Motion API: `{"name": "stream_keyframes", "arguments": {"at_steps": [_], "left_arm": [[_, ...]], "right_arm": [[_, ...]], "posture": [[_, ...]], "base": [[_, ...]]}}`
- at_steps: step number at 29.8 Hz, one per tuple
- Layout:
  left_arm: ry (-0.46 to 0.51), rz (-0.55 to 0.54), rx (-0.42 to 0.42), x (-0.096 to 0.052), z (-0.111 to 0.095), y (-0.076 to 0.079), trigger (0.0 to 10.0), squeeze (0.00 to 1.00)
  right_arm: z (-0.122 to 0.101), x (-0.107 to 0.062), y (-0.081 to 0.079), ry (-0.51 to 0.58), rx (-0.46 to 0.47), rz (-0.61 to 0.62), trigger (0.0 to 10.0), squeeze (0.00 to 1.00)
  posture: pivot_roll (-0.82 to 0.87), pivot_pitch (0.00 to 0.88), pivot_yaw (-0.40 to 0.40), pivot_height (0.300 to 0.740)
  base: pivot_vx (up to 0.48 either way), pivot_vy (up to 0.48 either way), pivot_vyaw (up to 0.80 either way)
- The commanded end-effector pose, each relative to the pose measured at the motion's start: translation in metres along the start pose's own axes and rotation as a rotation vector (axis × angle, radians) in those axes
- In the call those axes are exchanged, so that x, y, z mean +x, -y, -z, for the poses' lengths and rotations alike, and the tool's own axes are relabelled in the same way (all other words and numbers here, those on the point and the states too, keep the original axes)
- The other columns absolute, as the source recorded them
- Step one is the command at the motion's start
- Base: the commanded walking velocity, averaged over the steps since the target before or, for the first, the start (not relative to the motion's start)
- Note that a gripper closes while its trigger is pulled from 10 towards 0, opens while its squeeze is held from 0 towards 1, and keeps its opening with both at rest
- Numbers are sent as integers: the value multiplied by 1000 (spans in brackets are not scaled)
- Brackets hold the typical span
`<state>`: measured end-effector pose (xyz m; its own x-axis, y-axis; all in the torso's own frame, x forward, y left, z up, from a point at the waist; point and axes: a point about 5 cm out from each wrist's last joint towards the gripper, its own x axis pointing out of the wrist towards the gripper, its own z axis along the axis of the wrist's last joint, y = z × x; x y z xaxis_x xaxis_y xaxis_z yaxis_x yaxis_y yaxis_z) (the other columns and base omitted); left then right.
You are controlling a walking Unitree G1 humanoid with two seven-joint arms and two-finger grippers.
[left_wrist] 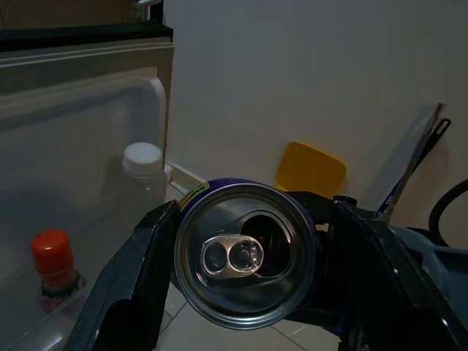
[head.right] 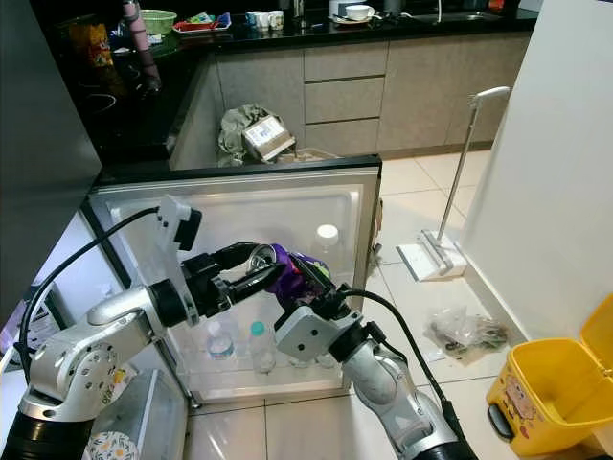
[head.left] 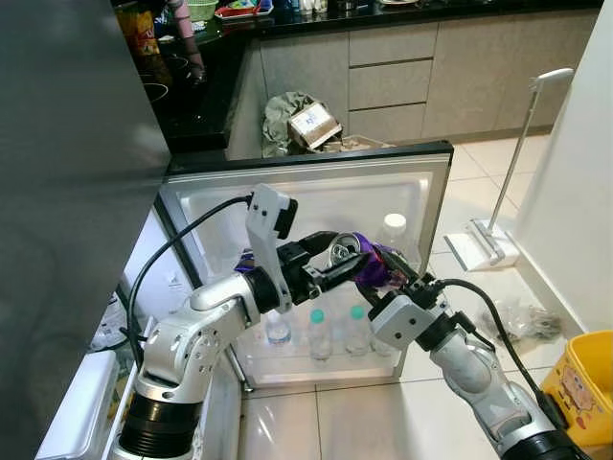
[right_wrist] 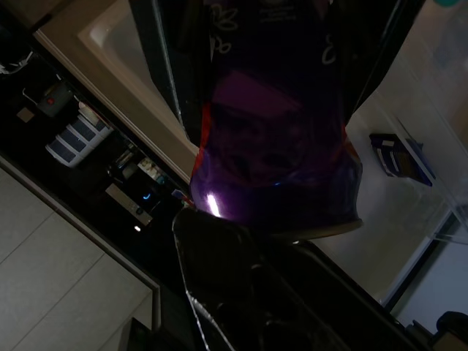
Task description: Restocking fridge
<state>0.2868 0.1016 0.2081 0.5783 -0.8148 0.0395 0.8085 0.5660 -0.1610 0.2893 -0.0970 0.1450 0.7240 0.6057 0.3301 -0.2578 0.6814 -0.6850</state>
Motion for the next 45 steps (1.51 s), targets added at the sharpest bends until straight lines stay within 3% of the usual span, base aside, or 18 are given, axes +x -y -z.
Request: {"name": "stream_keyframes", "arguments": {"at_steps": [1,2,8,18,20,21,25,26,27,38,39,40,41,42,45], "left_arm": [[-28,11,-6,1,6,3,10000,400],[-27,10,-6,2,6,3,10000,0],[-46,13,-4,3,10,3,10000,0],[-43,-115,40,4,10,-11,10000,0],[-31,-147,31,5,8,-16,10000,47],[-31,-142,26,4,8,-16,10000,1000],[-34,-123,30,4,9,-13,10000,1000],[-35,-122,29,4,9,-12,10000,631],[-35,-124,33,4,9,-12,10000,0],[-61,-67,-7,4,15,-7,9804,0],[-72,-51,-12,4,17,-5,7686,0],[-77,-43,-13,3,17,-5,6275,0],[-80,-41,-13,3,18,-4,6275,0],[-81,-41,-11,3,18,-4,4353,0],[-75,-47,-11,3,17,-5,4157,0]], "right_arm": [[-5,4,0,28,-4,-3,10000,0],[-5,5,0,31,-5,-4,10000,0],[-9,6,0,49,-12,-8,10000,0],[-11,7,1,68,-36,-4,10000,0],[-11,7,0,66,-32,-8,10000,0],[-11,7,0,64,-30,-9,10000,0],[-11,7,0,63,-28,-11,10000,0],[-11,7,-1,63,-29,-12,10000,0],[-11,7,-1,63,-29,-13,10000,0],[-14,9,1,81,-45,-11,10000,0],[-15,9,0,88,-53,-13,10000,0],[-15,9,0,91,-57,-14,10000,0],[-15,9,0,93,-59,-15,10000,0],[-16,9,0,94,-60,-16,10000,0],[-15,9,0,94,-59,-19,10000,0]], "posture": [[-119,9,61,740],[-120,9,60,740],[-119,9,60,740],[-119,9,60,740],[-120,9,61,740],[-120,10,60,740],[-119,10,60,740],[-119,10,60,740],[-119,10,60,740],[-118,10,59,740],[-119,9,59,740],[-118,8,59,740],[-118,8,59,740],[-119,8,58,740],[-118,8,58,740]], "base": [[0,0,0],[0,0,0],[0,0,0],[0,0,0],[0,0,0],[0,0,0],[0,0,0],[0,0,0],[0,0,0],[0,0,0],[0,0,0],[0,0,0],[0,0,0],[0,0,0],[0,0,0]]}}
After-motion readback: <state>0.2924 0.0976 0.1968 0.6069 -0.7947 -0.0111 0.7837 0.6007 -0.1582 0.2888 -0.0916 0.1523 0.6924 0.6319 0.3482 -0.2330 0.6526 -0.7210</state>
